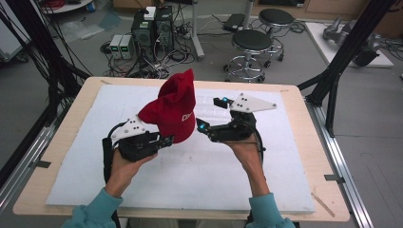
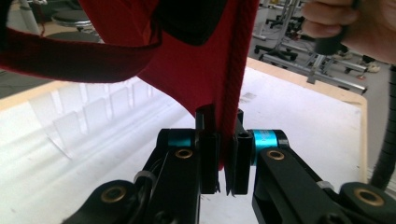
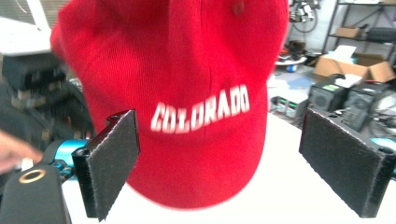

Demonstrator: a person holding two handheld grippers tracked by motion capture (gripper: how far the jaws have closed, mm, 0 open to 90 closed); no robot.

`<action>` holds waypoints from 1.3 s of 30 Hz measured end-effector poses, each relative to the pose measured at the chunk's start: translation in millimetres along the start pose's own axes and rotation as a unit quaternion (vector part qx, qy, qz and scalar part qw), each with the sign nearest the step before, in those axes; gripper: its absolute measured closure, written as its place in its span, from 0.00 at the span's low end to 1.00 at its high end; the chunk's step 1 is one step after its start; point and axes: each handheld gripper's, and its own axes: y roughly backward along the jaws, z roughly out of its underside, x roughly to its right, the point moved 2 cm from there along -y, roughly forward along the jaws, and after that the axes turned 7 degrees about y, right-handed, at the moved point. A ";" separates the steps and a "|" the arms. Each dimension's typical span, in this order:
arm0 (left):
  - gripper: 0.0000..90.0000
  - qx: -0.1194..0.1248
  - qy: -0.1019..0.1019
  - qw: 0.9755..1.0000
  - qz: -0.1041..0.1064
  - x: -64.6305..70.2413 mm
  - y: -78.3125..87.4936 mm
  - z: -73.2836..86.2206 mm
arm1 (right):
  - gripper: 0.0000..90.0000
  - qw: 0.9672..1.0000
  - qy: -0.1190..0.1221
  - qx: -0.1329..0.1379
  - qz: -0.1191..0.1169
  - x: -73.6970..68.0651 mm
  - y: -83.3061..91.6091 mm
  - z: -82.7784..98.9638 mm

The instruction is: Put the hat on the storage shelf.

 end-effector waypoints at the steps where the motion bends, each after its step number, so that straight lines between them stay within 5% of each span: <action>1: 0.95 0.000 -0.005 1.000 -0.004 -1.2 -1.1 -3.6 | 0.12 1.000 0.003 -0.007 0.015 1.2 9.4 4.6; 6: 0.95 0.001 -0.017 1.000 -0.025 -9.0 -8.6 -21.2 | 0.11 0.999 0.002 -0.006 0.035 4.8 31.2 17.6; 7: 0.95 0.002 -0.018 0.999 -0.029 -10.8 -10.8 -24.3 | 0.07 0.998 -0.007 -0.007 0.058 7.9 42.9 25.4; 19: 0.95 -0.017 -0.025 0.997 -0.078 -36.8 -39.0 -48.2 | 0.02 0.992 -0.039 -0.010 0.122 20.0 93.0 71.4; 27: 0.95 -0.024 -0.020 0.994 -0.102 -52.6 -58.0 -48.9 | 0.00 0.989 -0.051 -0.008 0.141 19.8 107.1 98.0; 39: 0.95 -0.043 -0.013 0.988 -0.146 -76.1 -85.0 -41.1 | 0.01 0.976 -0.063 -0.012 0.206 13.3 114.9 151.7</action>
